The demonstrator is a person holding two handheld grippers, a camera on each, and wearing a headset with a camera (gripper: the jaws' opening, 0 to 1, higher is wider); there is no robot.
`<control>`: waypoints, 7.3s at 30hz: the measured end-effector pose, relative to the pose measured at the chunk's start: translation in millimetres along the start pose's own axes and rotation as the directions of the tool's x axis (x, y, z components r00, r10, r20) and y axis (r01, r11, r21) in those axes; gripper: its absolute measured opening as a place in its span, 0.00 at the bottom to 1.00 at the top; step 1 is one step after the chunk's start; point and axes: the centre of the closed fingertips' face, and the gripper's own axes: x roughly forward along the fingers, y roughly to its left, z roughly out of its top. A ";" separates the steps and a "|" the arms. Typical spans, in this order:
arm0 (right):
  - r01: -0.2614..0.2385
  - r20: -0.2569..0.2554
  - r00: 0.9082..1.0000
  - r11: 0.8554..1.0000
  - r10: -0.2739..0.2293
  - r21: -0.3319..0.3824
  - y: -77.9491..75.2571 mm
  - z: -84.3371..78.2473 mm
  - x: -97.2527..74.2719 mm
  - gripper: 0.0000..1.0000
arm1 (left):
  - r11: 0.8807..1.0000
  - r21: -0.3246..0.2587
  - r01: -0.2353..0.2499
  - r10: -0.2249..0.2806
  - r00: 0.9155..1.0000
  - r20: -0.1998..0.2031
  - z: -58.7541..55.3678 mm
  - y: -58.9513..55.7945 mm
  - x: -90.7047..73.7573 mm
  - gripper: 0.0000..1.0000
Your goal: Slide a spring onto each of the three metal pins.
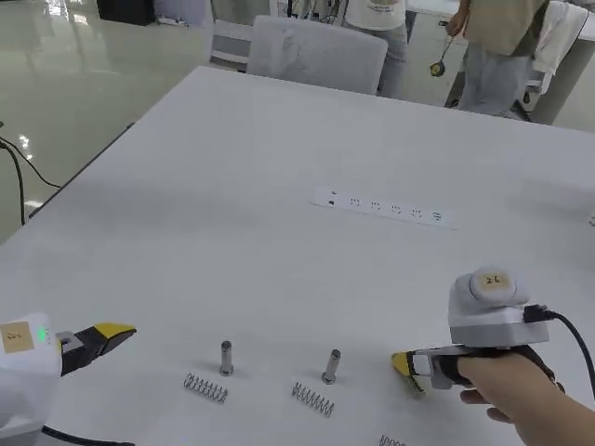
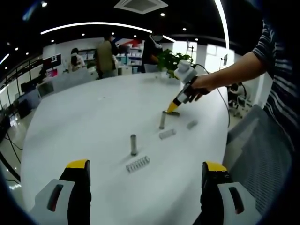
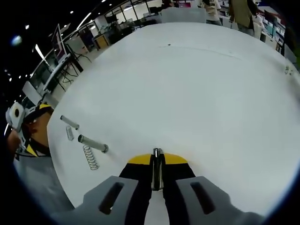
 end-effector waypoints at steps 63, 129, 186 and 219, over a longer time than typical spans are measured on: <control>-0.008 0.114 0.993 0.992 0.022 -0.129 10.4 6.1 -22.3 0.05 | 1.000 -0.008 -0.002 0.002 1.000 0.004 -1.7 -4.5 -2.2 0.94; 0.010 0.227 0.973 0.984 0.031 -0.178 19.6 -4.2 -39.0 0.13 | 1.000 -0.007 0.017 -0.017 1.000 0.018 3.6 -8.5 2.9 0.93; -0.099 0.087 0.983 0.858 0.164 -0.505 44.8 -40.6 -74.0 0.29 | 0.999 -0.014 0.037 -0.037 0.999 0.007 6.0 -12.3 2.4 0.93; -0.215 -0.183 0.977 0.533 0.113 -0.818 65.6 -81.0 -53.4 0.17 | 0.999 -0.013 0.036 -0.035 0.999 0.015 9.2 -14.0 0.7 0.92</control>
